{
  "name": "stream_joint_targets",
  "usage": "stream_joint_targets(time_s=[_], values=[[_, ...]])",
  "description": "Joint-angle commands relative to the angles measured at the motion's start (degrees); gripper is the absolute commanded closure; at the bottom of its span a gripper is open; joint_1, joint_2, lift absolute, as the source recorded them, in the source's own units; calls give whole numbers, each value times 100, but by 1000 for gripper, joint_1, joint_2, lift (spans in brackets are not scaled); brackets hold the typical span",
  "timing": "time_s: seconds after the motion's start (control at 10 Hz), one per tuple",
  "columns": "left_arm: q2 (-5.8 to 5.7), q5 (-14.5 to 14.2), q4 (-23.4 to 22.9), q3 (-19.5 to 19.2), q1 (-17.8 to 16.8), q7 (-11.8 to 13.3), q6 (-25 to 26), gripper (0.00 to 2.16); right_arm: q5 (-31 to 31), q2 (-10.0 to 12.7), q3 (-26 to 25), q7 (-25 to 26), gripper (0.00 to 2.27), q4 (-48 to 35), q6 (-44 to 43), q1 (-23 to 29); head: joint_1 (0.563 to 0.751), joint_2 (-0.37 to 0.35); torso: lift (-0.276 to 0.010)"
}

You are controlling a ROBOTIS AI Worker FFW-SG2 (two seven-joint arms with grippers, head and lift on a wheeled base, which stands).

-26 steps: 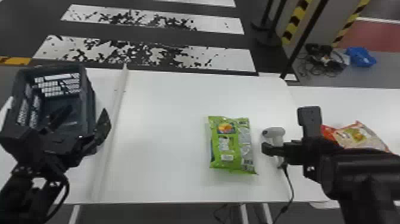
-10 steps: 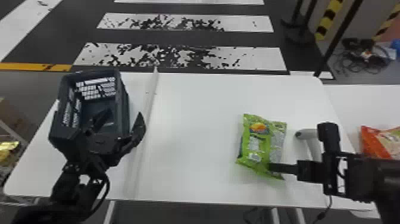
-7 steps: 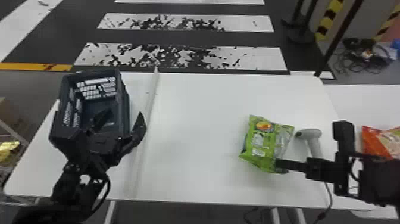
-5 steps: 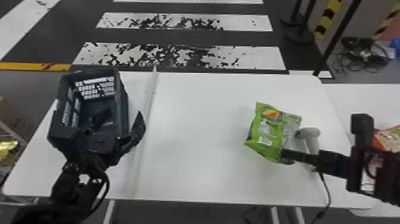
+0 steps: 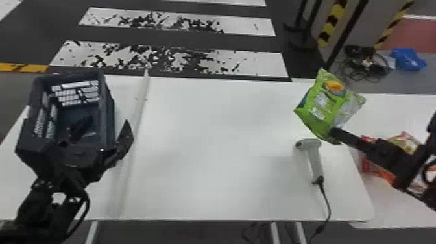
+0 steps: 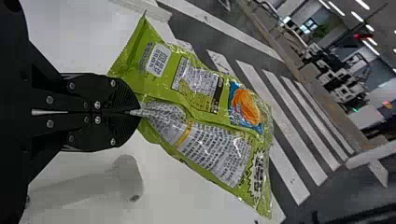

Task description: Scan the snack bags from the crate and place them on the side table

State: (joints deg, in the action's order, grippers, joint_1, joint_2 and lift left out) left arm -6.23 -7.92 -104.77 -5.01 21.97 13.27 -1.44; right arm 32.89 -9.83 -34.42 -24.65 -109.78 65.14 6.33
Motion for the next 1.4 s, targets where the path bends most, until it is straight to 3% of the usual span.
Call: stream_joint_targets(time_s=[0.0,0.3,0.6,0.8,0.9,1.0,1.3], values=[[-10,1,-8,9,-8,0,0,76,121,7,-302,259,2260,308,-735,-36,695,-122,-50],[-27,-16,1,17,-26,0,0,76,183,-2,-706,1041,2260,1380,-1508,-396,695,-247,-50],[-36,-43,1,26,-44,0,0,76,183,-256,-741,1472,2172,2813,-2704,-748,695,-328,-50],[-36,-78,27,35,-79,18,0,70,174,-432,-715,1481,1652,3577,-3301,-915,695,-350,-50],[-36,-69,27,70,-96,27,0,70,157,-494,-706,1595,728,3876,-3600,-985,695,-350,-50],[-36,-34,27,132,-123,27,0,70,86,-538,-697,1797,26,4008,-3688,-994,695,-350,-50],[-19,133,-35,193,-131,18,-53,70,183,-476,-653,1832,60,3771,-3917,-660,695,-350,-50]])
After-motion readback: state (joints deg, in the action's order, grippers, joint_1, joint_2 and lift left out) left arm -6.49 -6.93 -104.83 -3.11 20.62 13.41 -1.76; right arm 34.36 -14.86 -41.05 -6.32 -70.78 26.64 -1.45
